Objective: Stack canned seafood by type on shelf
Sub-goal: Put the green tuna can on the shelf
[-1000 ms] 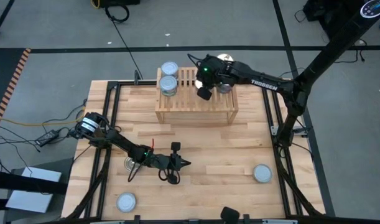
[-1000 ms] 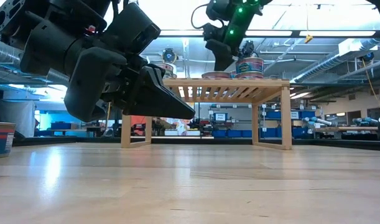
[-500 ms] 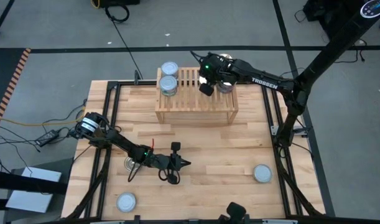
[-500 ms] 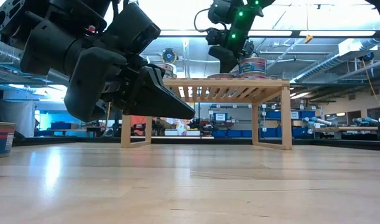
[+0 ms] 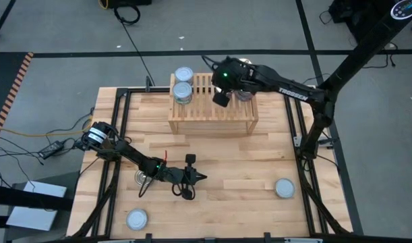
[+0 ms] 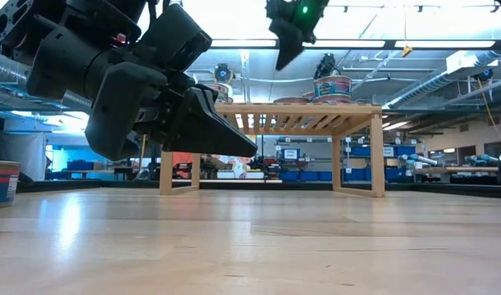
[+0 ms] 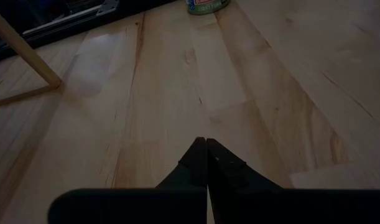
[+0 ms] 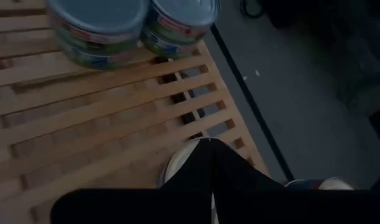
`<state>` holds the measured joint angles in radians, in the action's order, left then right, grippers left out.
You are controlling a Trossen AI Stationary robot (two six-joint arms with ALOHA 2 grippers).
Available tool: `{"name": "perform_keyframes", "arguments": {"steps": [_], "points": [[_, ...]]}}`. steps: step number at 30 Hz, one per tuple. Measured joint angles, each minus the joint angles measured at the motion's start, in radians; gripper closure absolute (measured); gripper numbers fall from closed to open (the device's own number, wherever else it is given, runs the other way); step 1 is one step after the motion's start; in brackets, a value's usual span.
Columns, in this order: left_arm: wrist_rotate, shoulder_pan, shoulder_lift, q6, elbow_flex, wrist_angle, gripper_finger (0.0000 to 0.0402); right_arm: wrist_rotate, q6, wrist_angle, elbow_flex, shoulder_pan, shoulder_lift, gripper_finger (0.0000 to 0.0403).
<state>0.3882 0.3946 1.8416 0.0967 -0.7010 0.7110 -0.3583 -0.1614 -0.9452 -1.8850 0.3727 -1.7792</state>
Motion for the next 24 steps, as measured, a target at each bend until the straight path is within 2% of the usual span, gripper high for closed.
{"name": "perform_keyframes", "arguments": {"steps": [8, 11, 16, 24], "points": [[0.0, 0.001, 0.0, 0.001, 0.0, 0.003, 0.0401, -0.033, 0.041, -0.145, -0.032, -0.112, 0.078, 0.0398], [0.0, 0.008, 0.0, 0.016, 0.0, 0.002, 0.0401, -0.036, 0.061, -0.178, 0.012, -0.169, 0.122, 0.0398], [0.0, 0.018, -0.003, 0.043, 0.0, 0.0, 0.0401, -0.034, 0.088, -0.025, 0.242, -0.283, 0.245, 0.0398], [0.004, 0.019, -0.073, 0.083, 0.0, -0.033, 0.0401, -0.044, 0.2, 0.396, 0.717, -0.513, 0.471, 0.0398]]}}
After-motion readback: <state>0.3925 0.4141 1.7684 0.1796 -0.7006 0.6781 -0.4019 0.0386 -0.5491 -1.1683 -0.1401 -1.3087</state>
